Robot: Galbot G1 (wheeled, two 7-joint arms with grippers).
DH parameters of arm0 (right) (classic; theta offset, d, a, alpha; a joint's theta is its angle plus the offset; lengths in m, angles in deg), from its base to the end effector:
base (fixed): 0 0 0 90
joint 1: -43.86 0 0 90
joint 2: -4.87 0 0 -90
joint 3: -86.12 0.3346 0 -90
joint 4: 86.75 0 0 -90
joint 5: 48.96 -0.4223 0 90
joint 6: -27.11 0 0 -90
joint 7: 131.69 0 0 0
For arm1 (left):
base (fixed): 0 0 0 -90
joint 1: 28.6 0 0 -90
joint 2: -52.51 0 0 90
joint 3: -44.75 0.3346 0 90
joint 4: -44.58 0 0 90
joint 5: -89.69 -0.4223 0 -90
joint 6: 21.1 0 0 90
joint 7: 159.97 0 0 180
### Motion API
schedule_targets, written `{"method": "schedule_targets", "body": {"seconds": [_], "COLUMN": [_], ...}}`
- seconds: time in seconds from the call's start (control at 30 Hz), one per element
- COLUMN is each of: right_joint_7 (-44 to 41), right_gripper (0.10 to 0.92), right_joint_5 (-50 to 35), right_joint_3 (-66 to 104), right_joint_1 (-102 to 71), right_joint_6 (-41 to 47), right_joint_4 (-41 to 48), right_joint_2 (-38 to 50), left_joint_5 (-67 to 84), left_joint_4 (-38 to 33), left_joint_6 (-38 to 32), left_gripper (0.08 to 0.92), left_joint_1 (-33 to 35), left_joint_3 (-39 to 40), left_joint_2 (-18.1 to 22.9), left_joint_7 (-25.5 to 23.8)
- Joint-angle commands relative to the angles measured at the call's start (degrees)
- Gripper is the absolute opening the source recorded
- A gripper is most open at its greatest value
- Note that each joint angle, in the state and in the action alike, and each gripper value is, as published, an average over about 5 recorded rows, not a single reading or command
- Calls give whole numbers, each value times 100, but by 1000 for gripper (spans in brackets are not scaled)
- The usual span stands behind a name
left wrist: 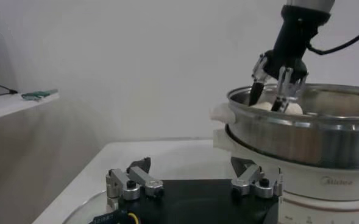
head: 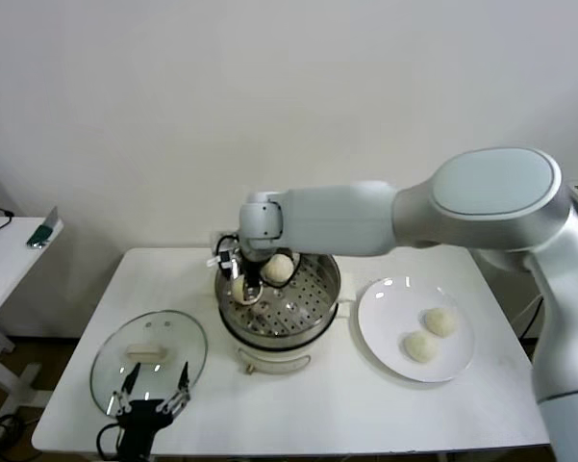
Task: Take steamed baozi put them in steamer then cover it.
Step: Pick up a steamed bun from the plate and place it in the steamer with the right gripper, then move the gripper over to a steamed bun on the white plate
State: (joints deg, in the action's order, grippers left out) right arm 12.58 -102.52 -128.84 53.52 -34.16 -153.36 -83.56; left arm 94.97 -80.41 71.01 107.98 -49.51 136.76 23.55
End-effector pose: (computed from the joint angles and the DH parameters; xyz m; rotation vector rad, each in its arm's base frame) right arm 0.5408 0.3038 -0.1332 1.4311 -1.4228 1.5172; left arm 0.1722 0.0348 -0.3120 0.0899 -2.9055 -0.0585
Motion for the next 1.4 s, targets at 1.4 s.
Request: {"method": "schedule_targets", "body": {"seconds": [1.4], "right_joint_7": [-1080], "right_gripper": [823], "right_joint_5": [3355], "right_joint_3": [808], "right_joint_1": [-1881], "right_joint_6": [-676], "right_joint_4": [-1402], "right_joint_2": [5227], "left_joint_5": [-385], "left_joint_4": [-104], "left_joint_6": [79], "left_gripper": [823], "left_joint_1": [136], "left_joint_3": [162], "left_joint_2": [388], "left_joint_7": [-27]}}
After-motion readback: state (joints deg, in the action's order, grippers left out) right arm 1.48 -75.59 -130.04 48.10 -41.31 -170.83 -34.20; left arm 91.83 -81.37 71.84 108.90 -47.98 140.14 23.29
